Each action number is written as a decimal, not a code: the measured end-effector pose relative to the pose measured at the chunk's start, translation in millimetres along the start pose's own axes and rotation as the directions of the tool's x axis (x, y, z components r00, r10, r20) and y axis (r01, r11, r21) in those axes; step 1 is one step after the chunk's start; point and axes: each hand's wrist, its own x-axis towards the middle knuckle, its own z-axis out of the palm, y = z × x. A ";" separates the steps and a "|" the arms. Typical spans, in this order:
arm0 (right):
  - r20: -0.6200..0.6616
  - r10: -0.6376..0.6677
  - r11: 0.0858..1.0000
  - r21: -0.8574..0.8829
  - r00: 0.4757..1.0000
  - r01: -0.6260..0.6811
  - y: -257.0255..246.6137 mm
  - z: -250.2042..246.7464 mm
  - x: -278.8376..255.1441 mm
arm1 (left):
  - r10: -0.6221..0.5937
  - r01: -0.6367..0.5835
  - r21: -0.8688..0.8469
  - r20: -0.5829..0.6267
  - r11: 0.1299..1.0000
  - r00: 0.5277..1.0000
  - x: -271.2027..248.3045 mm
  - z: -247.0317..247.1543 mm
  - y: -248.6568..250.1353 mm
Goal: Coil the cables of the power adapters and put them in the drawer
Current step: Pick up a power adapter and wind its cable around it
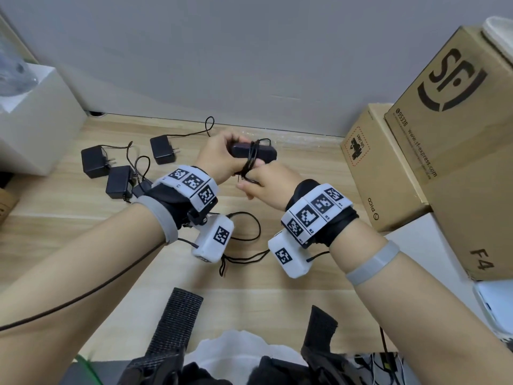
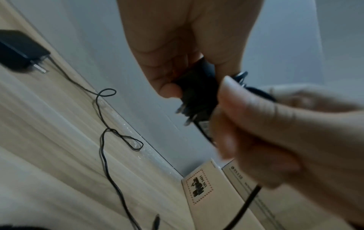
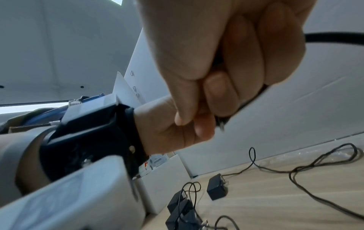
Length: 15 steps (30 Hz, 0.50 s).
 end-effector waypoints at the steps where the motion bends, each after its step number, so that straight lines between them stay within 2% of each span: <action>1: -0.043 0.012 1.000 -0.015 0.999 -0.012 1.7 -3.5 -0.3 | 0.010 -0.010 0.069 0.007 0.998 1.000 -0.3 0.1 -1.1; 5: -0.219 0.019 1.000 -0.017 0.976 -0.024 8.7 -15.6 -2.2 | 0.026 -0.035 0.214 0.043 0.976 0.999 -2.2 1.4 -4.7; 9: -0.348 0.086 0.993 0.106 0.934 -0.052 16.0 -19.4 -0.4 | -0.039 0.005 0.198 0.165 0.980 0.986 -1.4 4.9 -6.3; 13: -0.422 0.139 0.975 0.216 0.896 -0.050 22.4 -21.7 -0.1 | -0.093 0.049 0.152 0.299 0.987 0.950 -7.1 3.9 -6.8; 15: -0.473 0.131 0.975 0.222 0.871 -0.026 25.5 -25.3 -0.2 | -0.126 0.065 0.162 0.399 0.985 0.908 -10.1 0.4 -6.6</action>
